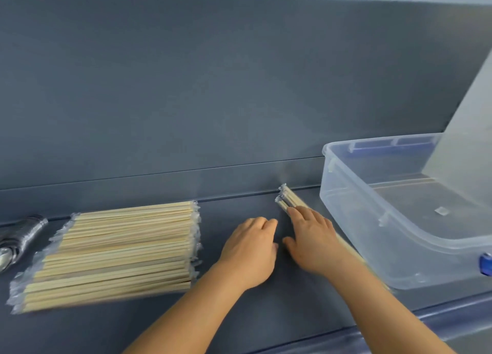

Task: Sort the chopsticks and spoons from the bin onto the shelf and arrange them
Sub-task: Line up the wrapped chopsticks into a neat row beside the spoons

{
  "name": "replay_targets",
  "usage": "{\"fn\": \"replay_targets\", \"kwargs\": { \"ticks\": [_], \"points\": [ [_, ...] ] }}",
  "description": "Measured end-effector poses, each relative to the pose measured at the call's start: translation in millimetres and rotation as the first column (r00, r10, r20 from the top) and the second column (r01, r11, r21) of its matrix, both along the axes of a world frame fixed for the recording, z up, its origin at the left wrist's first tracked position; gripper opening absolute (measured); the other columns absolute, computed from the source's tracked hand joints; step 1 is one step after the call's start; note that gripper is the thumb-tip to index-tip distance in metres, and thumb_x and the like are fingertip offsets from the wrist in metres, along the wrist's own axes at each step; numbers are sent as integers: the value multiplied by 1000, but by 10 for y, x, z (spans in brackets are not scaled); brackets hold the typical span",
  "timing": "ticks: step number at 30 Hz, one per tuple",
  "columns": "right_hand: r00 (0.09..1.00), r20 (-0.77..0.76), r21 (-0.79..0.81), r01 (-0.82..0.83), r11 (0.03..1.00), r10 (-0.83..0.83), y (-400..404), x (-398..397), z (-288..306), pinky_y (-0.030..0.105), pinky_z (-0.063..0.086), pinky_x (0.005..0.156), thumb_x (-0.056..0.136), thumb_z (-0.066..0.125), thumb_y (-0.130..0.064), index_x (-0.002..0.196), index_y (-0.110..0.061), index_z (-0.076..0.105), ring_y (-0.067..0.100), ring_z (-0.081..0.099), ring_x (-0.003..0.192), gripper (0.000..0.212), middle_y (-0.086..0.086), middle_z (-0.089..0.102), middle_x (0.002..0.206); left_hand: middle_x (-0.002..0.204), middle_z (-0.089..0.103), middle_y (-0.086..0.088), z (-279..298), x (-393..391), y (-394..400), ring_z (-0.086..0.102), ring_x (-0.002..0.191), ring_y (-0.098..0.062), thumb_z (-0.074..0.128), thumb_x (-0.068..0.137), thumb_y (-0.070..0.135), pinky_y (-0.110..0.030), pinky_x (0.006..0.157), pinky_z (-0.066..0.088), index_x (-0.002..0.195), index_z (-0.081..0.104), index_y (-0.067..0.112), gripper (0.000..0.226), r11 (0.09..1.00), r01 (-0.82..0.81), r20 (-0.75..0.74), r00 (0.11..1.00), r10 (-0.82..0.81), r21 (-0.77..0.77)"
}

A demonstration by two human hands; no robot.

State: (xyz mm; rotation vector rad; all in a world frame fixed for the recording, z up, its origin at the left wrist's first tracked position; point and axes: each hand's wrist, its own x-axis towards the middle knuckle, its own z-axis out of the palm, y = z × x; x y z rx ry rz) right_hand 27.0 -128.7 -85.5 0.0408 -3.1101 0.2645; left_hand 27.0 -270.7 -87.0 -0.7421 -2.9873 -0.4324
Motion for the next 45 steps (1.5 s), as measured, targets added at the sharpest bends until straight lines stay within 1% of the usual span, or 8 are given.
{"fn": "replay_targets", "kwargs": {
  "ticks": [5,12,18,21,24,29,36,45],
  "points": [
    [985,117,-39,134,990,-129,202,-35,-81,45,34,102,90,46,-42,137,-22,22,32,34,127,56,3,34,137,145,36,0,-78,-34,209,31,134,-19,39,100,28,-31,110,29,145,29,16,47,1000,-10,49,999,11,-26],
    [992,82,-43,99,994,-96,147,-83,5,29,40,83,92,48,-15,120,-9,37,27,52,106,31,10,50,119,148,32,4,-124,-76,248,26,137,-15,38,101,28,-30,110,30,147,27,16,49,996,-72,120,991,64,61],
    [991,112,-215,99,971,-76,-24,-137,17,26,42,67,89,55,-20,106,-9,48,24,62,92,22,8,61,104,129,52,1,-60,-89,187,47,119,-17,39,99,26,-33,101,41,132,44,20,34,950,-127,267,962,48,287],
    [999,23,-459,53,887,-48,-45,-144,91,24,42,57,87,57,-26,93,-12,53,17,59,71,16,1,62,83,109,62,12,82,-114,114,58,99,-5,39,99,32,-24,87,46,131,42,23,33,816,-226,304,950,66,532],
    [996,-88,-583,-71,810,24,-114,-130,276,21,41,52,87,56,-22,91,-16,58,11,54,61,8,-2,62,73,93,61,23,368,-126,74,58,78,18,50,97,26,-1,66,42,119,42,30,23,534,-298,354,935,-2,791],
    [952,-251,-742,-306,597,175,-311,2,646,23,46,59,87,54,-11,91,-29,59,5,53,62,19,-2,62,70,89,70,-2,821,-160,3,69,81,-13,68,86,18,-31,75,54,101,59,14,18,295,-236,268,961,-71,926],
    [951,-256,-879,-304,368,173,-413,85,668,18,49,61,86,64,-12,80,-16,64,5,60,67,8,-5,65,68,78,60,2,1037,-55,-74,60,77,-14,73,81,13,-34,78,53,90,59,18,17,331,-72,137,974,-180,941],
    [945,-194,-891,-281,356,262,-442,86,515,19,52,71,87,66,-11,79,-7,70,11,68,77,9,2,72,75,72,67,-10,1039,34,-114,66,62,-13,71,82,9,-26,61,57,86,58,6,14,338,-121,207,951,-231,933]
  ]
}}
